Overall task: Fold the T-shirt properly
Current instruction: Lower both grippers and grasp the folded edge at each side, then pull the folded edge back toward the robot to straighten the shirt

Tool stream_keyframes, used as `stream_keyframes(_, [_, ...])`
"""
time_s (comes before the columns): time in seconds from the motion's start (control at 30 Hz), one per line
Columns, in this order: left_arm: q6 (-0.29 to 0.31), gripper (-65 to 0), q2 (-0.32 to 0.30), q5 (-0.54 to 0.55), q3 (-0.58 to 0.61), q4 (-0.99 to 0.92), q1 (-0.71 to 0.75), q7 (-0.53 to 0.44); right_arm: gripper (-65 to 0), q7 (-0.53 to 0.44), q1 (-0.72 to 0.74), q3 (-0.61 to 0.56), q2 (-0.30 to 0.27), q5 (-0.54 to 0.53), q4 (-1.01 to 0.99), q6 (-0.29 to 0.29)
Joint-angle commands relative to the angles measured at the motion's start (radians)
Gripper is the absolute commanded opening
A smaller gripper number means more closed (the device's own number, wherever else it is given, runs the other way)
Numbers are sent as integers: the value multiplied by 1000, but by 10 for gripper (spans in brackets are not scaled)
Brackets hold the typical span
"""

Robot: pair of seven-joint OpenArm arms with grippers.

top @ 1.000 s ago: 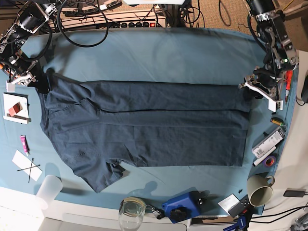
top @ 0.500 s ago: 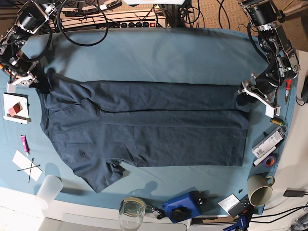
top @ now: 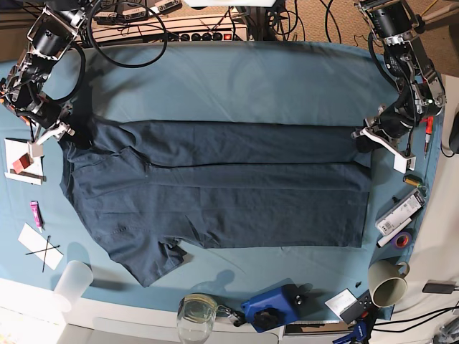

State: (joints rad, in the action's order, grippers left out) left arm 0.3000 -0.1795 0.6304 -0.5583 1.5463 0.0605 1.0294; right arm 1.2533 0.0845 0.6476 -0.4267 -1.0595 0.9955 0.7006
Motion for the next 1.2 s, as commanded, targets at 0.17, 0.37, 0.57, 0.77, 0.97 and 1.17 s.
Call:
stream_keyframes(0.17, [-14, -650, -5, -24, 2, 17, 6, 136, -650, 37, 12, 15, -19, -14, 13, -2])
stream_keyframes(0.37, [-11, -650, -15, -24, 1, 59, 12, 167, -650, 101, 12, 131, -19, -35, 13, -2])
stream_keyframes(0.57, [-10, -650, -79, 5, 2, 59, 24, 194, -650, 143, -7, 192, -48, -94, 12, -2])
stream_keyframes(0.77, [38, -650, -152, 119, -1, 63, 123, 212, -650, 143, -29, 192, -89, -103, 13, -2])
stream_keyframes(0.97, [42, -650, -173, 186, -3, 64, 188, 232, -650, 143, -79, 192, -97, -204, 13, -2])
stream_keyframes(1.17, [42, -650, -172, 185, -3, 93, 232, 239, -650, 143, -166, 192, -97, -245, 13, -2])
